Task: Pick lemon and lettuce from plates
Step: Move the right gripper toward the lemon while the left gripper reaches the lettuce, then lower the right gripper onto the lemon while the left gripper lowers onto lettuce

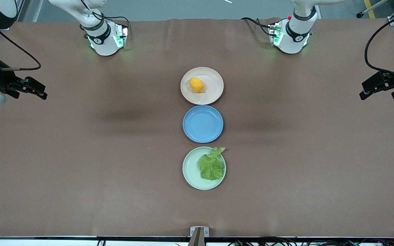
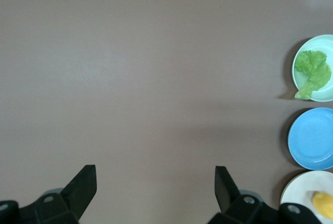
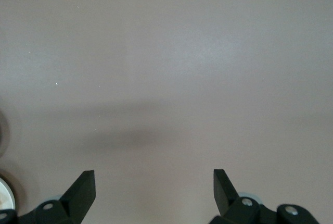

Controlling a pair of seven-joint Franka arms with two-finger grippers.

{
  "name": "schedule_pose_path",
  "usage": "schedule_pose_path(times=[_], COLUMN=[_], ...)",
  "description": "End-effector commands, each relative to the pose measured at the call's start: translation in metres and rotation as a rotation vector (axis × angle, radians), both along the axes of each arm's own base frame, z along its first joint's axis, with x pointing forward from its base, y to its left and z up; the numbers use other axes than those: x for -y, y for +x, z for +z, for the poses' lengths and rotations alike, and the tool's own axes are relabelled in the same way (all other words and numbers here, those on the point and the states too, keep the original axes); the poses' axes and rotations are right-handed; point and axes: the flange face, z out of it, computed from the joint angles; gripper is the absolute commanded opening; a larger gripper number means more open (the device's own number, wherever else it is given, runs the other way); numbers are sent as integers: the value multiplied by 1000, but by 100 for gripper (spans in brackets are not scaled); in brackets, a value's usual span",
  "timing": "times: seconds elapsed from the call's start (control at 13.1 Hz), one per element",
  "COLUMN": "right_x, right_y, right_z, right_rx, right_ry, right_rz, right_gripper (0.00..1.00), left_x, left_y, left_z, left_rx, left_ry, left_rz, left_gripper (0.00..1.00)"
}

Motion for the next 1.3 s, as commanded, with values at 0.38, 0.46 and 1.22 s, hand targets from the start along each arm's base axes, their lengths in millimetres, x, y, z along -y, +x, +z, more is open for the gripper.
schedule_pose_path(times=[0.38,0.46,1.22], right_x=[-11,-38,-334], right_y=[38,33,-79], right_z=[-46,-47,-107], right_rx=[-83,-111,-127], right_ry=[12,20,80], right_rz=[31,46,-170], right_gripper=[100,100,100], left_x=[128,150,348], left_y=[35,40,90], left_z=[-114,-130,-336], left_rx=[-207,-202,29], left_ry=[-51,-52,-286], left_rz=[-62,-41,495], left_gripper=[100,100,100])
